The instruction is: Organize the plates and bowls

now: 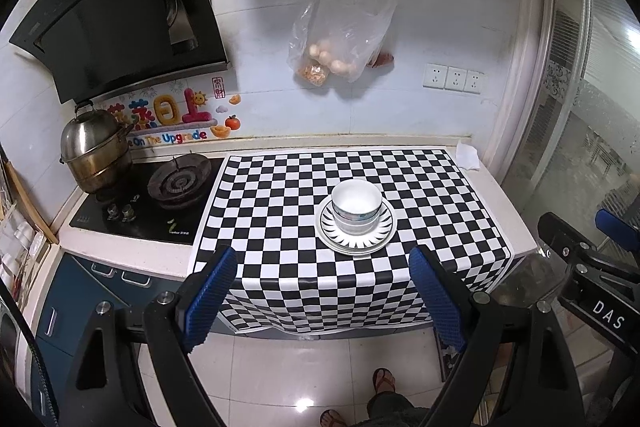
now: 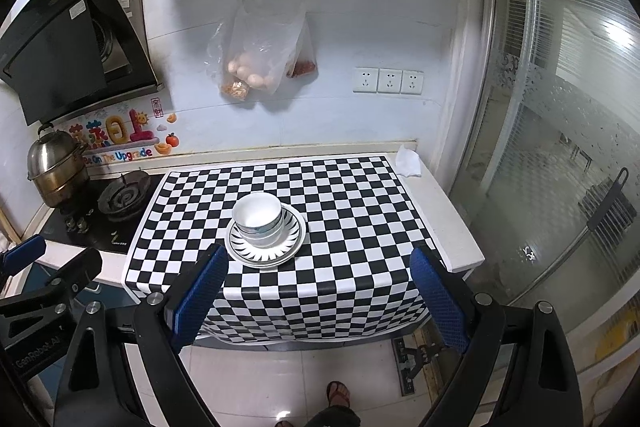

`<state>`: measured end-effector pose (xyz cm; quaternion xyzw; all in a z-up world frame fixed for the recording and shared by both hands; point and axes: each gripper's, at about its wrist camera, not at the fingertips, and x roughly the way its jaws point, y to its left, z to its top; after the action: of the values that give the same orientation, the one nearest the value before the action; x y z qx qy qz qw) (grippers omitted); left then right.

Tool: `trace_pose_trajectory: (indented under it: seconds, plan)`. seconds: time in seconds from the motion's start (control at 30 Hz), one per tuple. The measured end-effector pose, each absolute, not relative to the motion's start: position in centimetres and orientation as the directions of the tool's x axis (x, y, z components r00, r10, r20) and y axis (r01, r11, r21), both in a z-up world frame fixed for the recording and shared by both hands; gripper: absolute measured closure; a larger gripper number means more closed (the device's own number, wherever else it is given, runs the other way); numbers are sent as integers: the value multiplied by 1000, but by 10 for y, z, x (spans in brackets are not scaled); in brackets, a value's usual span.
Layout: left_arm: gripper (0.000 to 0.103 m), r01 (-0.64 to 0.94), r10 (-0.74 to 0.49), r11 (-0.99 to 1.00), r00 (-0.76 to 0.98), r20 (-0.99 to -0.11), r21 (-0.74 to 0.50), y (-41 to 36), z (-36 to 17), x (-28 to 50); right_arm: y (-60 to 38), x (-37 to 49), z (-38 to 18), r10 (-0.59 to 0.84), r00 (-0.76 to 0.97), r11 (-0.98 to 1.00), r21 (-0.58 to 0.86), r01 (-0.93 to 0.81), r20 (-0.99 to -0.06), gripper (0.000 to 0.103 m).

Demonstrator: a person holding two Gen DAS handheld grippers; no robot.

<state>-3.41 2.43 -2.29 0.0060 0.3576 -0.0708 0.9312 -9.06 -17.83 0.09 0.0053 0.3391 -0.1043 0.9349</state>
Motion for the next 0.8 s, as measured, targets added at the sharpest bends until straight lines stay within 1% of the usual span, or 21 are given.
trace_pose_trajectory:
  seconds: [0.8]
  plan:
    - [15, 126, -125, 991, 735, -667, -46, 19, -24, -42, -174, -95, 3, -189, 744, 980, -72, 187, -641, 9]
